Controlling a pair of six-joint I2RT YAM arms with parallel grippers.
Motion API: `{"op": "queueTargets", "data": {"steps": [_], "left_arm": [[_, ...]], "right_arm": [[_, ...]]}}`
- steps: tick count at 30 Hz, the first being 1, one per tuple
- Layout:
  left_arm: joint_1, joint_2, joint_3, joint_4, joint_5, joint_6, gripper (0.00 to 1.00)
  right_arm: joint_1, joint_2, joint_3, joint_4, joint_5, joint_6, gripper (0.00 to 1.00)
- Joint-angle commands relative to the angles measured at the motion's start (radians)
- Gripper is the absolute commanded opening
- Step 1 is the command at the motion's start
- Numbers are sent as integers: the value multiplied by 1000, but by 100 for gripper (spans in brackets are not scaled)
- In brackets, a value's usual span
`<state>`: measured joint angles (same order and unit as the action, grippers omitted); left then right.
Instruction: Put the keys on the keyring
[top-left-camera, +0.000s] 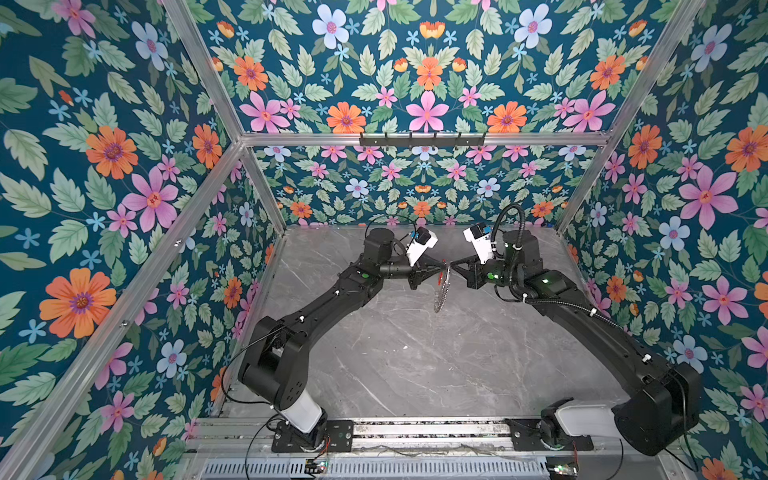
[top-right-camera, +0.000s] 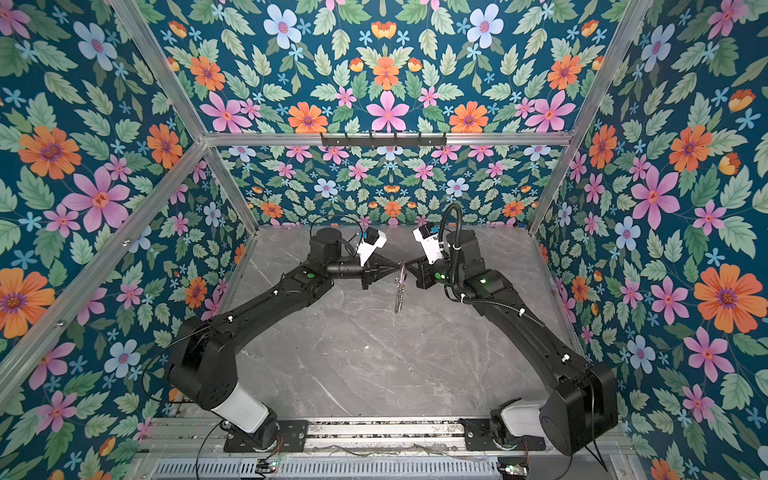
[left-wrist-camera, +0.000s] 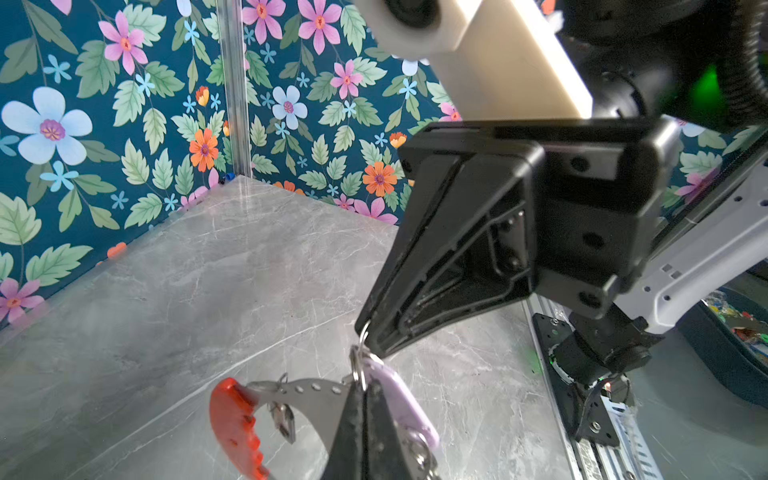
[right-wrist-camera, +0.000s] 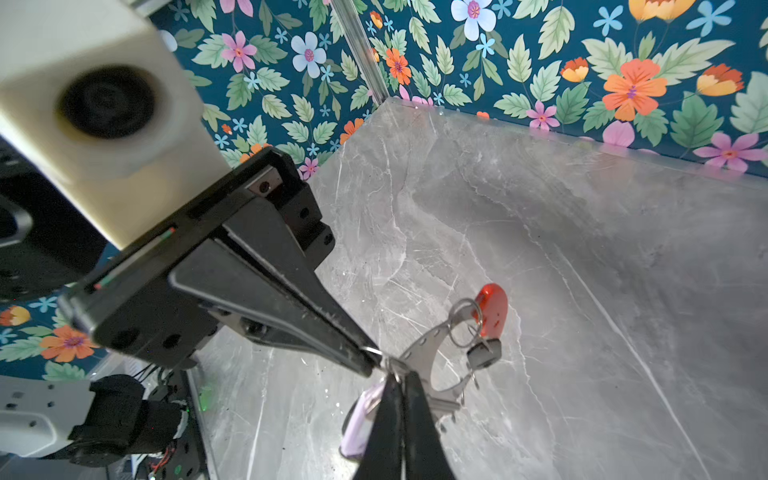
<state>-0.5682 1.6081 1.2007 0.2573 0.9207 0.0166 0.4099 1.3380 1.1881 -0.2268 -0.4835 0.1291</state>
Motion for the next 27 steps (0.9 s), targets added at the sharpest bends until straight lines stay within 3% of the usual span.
{"op": "queueTargets", "data": {"steps": [1, 6, 16, 27], "left_arm": [[0, -29, -32, 186, 57, -47, 0], [-1, -48, -82, 344, 26, -101, 0], [-2, -54, -118, 478, 22, -169, 0], [-2, -25, -71, 400, 20, -190, 0]], "right_arm": [[-13, -5, 1, 0, 38, 43, 0], [-26, -5, 1, -21, 0, 77, 0], [-40, -26, 23, -78, 39, 133, 0], [-39, -105, -18, 33, -53, 87, 0]]}}
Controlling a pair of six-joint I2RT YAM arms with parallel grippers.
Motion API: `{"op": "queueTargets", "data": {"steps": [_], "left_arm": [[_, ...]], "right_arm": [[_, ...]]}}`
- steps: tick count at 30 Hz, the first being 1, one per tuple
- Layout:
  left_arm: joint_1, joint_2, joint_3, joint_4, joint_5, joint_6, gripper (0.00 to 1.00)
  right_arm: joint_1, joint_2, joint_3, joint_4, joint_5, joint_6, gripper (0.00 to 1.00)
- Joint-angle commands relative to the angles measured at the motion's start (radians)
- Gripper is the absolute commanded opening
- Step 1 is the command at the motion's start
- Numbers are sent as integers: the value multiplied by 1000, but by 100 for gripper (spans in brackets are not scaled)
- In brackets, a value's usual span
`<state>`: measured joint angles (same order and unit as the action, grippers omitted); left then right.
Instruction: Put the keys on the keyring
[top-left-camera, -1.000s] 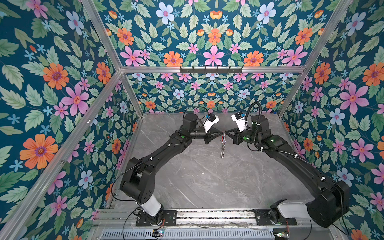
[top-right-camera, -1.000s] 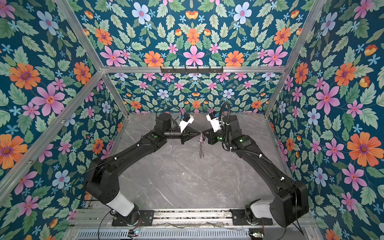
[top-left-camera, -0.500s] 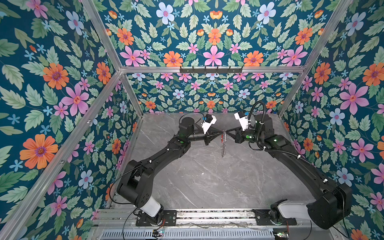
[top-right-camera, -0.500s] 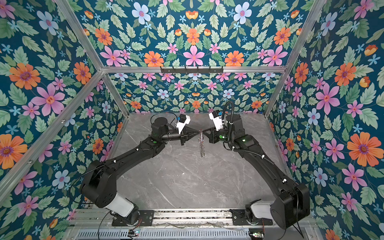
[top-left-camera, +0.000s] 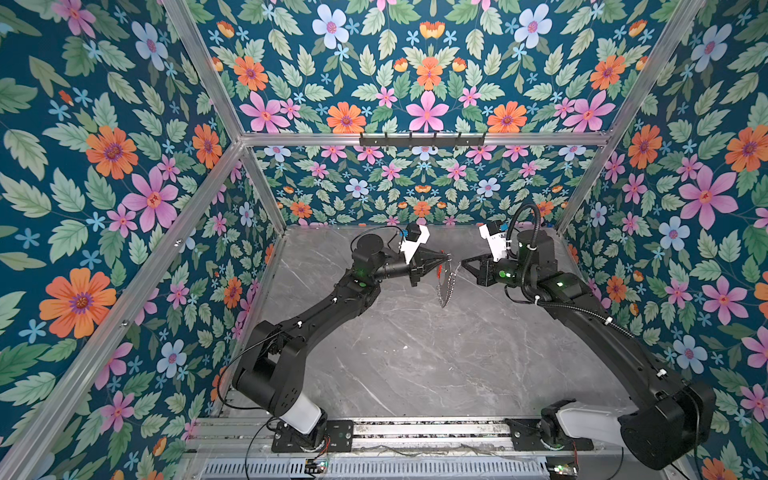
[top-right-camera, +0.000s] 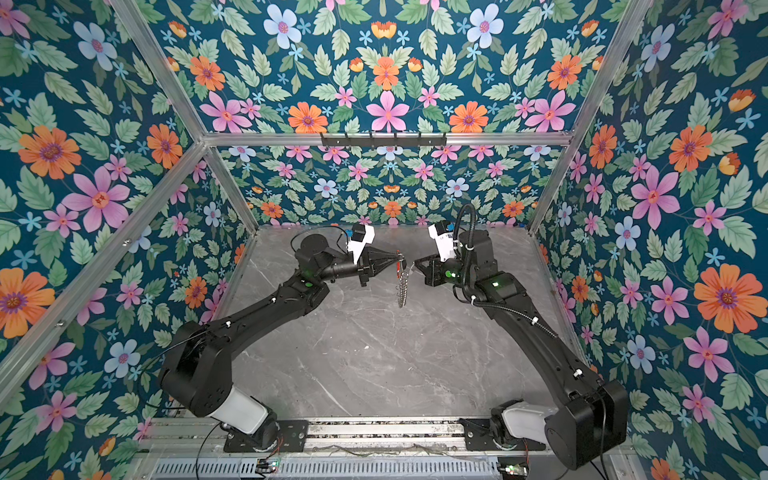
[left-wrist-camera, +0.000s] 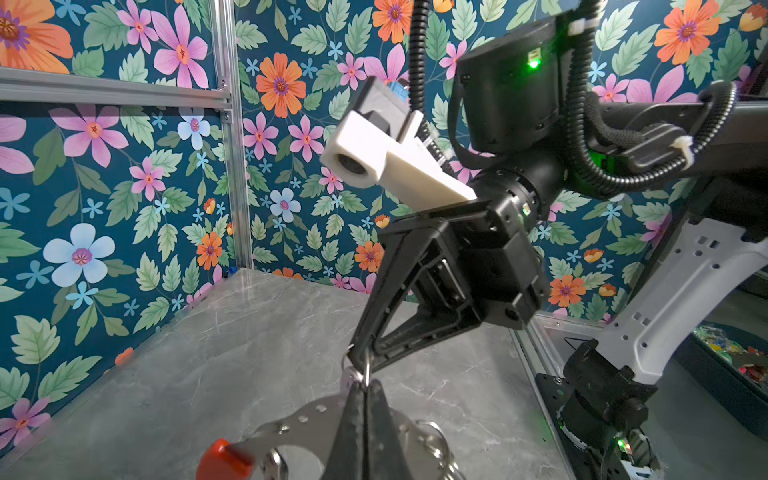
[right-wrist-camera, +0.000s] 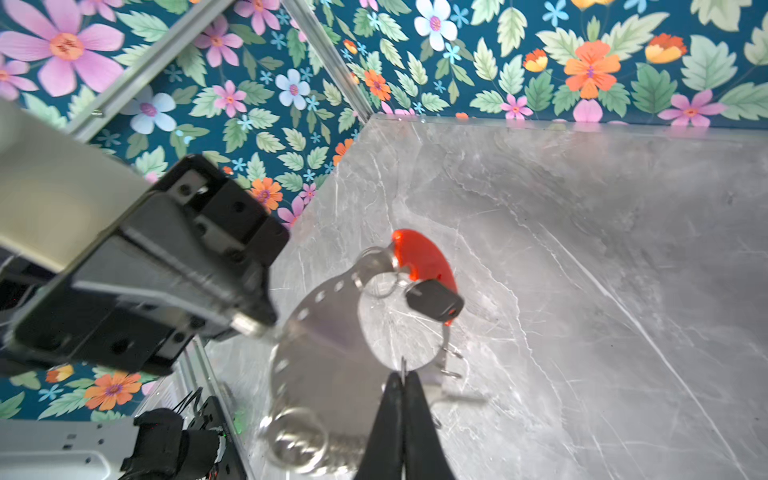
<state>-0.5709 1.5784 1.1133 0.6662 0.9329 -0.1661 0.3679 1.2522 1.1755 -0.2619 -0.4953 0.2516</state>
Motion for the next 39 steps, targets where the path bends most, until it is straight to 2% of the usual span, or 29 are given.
{"op": "queueTargets", "data": {"steps": [1, 4, 9, 33, 39], "left_arm": [[0, 11, 25, -20, 9, -8, 0], [-1, 22, 35, -29, 10, -19, 0], [-2, 32, 45, -27, 16, -29, 0], [-3, 24, 45, -40, 37, 0, 0], [-3, 32, 55, -58, 32, 3, 0]], "right_arm": [[4, -24, -3, 70, -54, -47, 0], [24, -29, 14, 56, -90, -97, 0], [56, -15, 46, 29, -80, -151, 0], [56, 48, 105, -10, 65, -152, 0], [57, 48, 112, -10, 33, -158, 0]]}}
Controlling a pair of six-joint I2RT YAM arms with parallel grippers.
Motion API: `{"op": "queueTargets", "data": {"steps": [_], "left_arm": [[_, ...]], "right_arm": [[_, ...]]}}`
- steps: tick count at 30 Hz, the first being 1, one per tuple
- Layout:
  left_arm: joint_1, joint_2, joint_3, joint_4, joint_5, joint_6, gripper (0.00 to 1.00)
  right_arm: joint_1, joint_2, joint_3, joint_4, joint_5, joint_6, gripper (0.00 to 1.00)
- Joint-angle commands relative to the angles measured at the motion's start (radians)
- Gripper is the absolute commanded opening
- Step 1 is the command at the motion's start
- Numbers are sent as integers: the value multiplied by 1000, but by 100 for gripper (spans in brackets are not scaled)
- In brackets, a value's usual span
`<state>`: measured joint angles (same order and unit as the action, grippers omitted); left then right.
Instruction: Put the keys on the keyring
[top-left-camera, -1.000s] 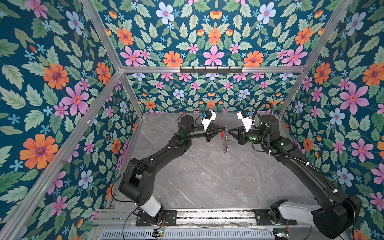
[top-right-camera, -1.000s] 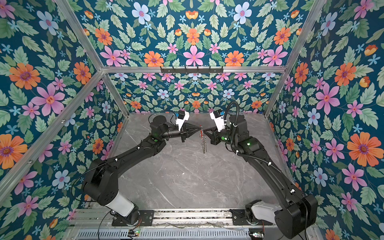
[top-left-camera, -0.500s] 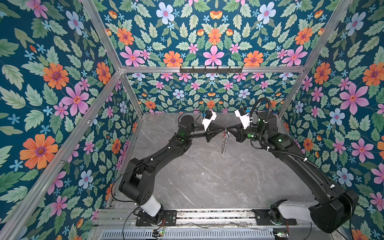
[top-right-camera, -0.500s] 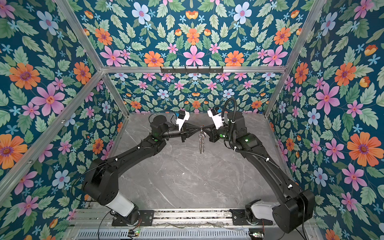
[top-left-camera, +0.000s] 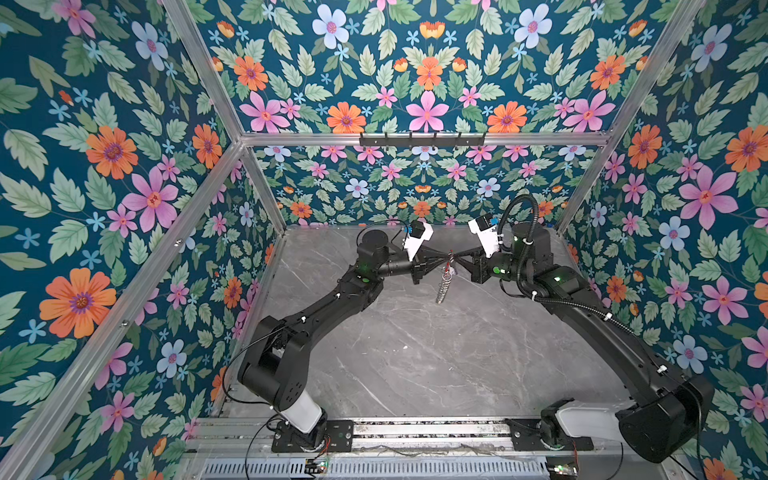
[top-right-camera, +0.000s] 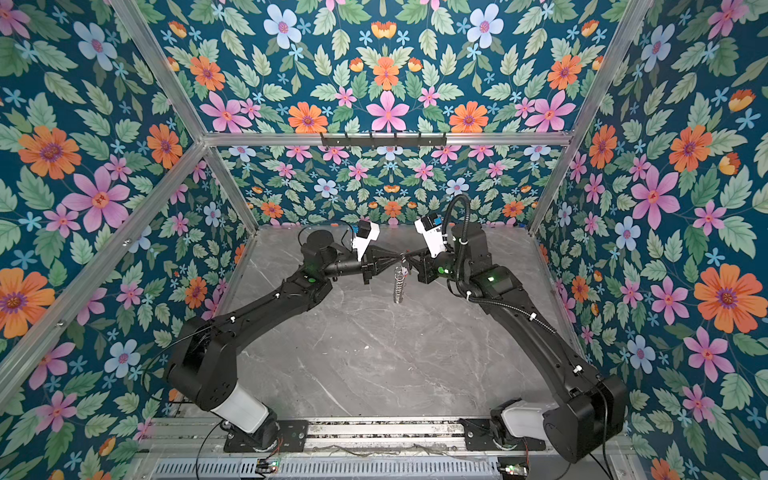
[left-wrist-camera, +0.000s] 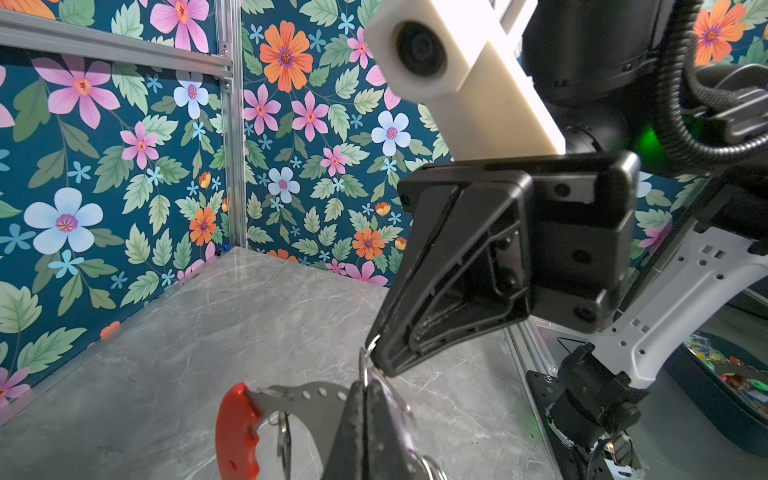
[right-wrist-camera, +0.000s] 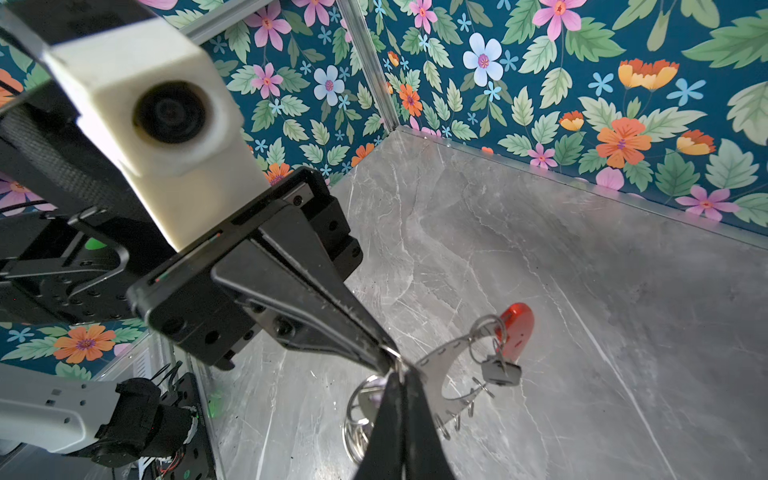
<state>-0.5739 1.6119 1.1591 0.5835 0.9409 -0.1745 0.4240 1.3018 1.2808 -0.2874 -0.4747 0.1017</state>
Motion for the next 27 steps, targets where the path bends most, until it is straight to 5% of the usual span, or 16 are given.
{"op": "queueTargets", "data": {"steps": [1, 27], "left_arm": [[0, 0, 11, 23, 24, 12, 0], [0, -12, 0, 31, 42, 28, 0]], "right_arm": [[1, -2, 7, 16, 1, -12, 0], [-5, 17, 19, -13, 101, 31, 0]]}}
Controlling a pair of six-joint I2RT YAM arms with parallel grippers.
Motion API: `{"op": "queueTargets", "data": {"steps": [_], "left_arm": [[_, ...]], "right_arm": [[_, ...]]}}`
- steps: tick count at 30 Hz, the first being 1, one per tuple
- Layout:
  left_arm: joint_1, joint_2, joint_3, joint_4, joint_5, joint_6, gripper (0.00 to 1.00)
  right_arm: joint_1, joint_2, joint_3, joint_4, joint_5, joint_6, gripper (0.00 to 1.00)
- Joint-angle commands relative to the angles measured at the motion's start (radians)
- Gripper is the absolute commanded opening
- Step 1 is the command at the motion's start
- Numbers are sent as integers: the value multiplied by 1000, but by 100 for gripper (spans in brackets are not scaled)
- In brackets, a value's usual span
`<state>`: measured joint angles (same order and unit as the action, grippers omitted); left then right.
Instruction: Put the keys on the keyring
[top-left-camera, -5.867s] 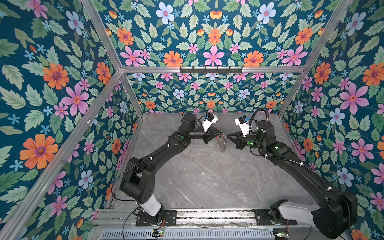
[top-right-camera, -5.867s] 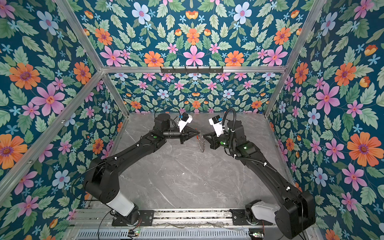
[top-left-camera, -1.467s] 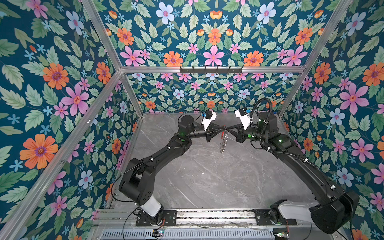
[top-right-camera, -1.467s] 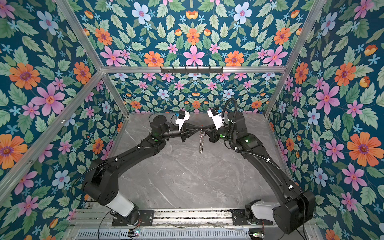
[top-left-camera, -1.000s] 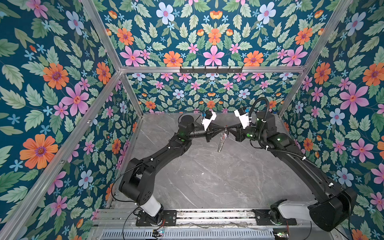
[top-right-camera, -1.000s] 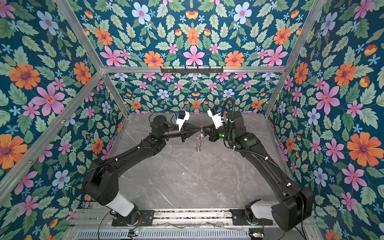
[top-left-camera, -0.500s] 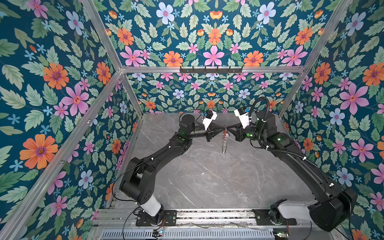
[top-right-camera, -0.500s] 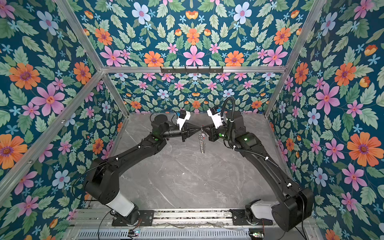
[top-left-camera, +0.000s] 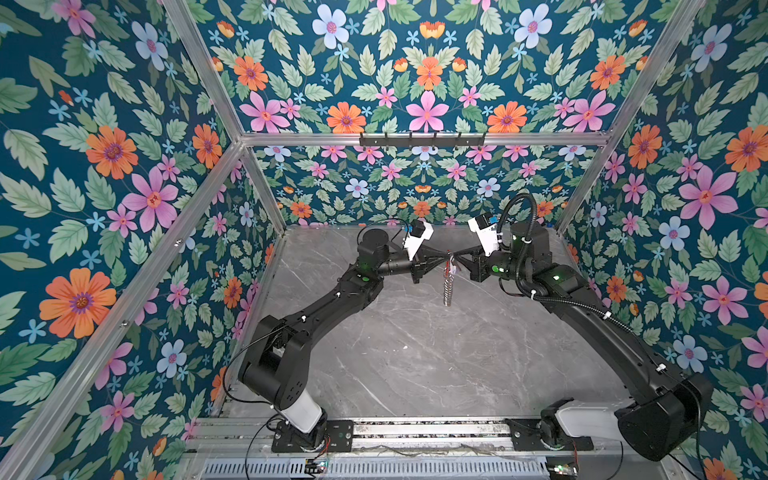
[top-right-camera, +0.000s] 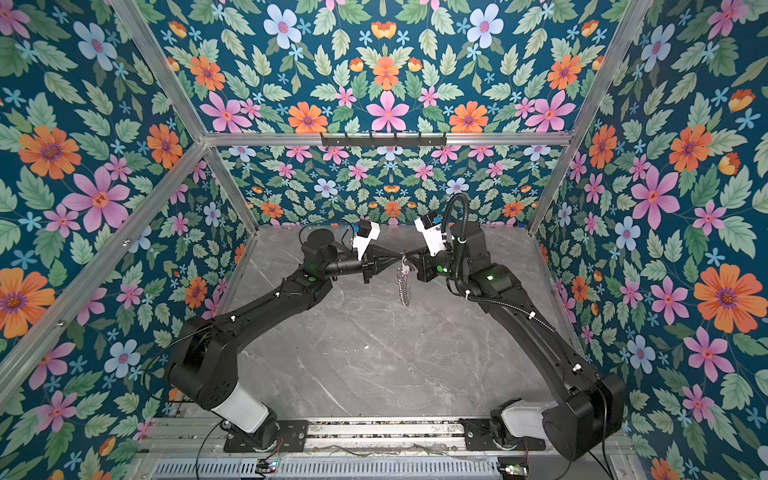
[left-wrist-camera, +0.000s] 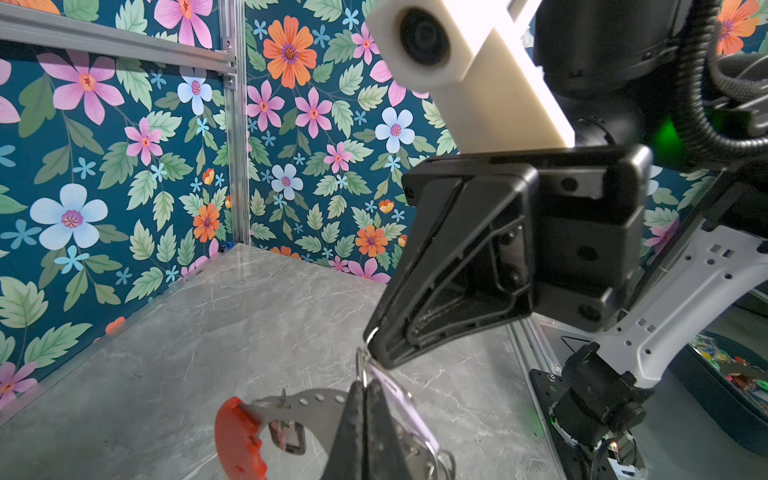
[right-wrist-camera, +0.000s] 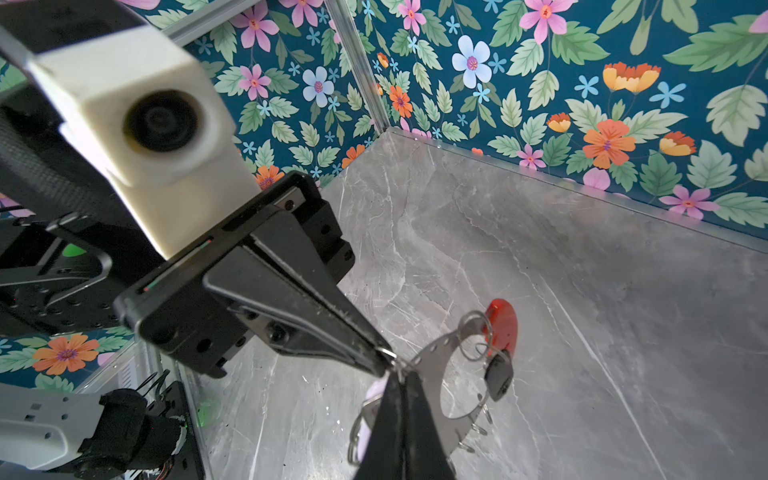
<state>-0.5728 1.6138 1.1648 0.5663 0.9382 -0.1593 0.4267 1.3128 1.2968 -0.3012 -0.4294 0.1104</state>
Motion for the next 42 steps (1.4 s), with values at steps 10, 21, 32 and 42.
{"op": "queueTargets", "data": {"steps": [10, 21, 32, 42], "left_arm": [[-1, -31, -26, 87, 47, 12, 0], [-1, 42, -91, 611, -44, -275, 0], [-1, 142, -83, 906, -69, -511, 0], [-1, 146, -86, 916, -57, -550, 0]], "right_arm": [[-29, 13, -3, -12, 45, 66, 0], [-40, -16, -64, 43, -97, 146, 0], [-42, -85, -107, 76, -21, 148, 20], [-42, -183, -149, 134, 82, 112, 46]]}}
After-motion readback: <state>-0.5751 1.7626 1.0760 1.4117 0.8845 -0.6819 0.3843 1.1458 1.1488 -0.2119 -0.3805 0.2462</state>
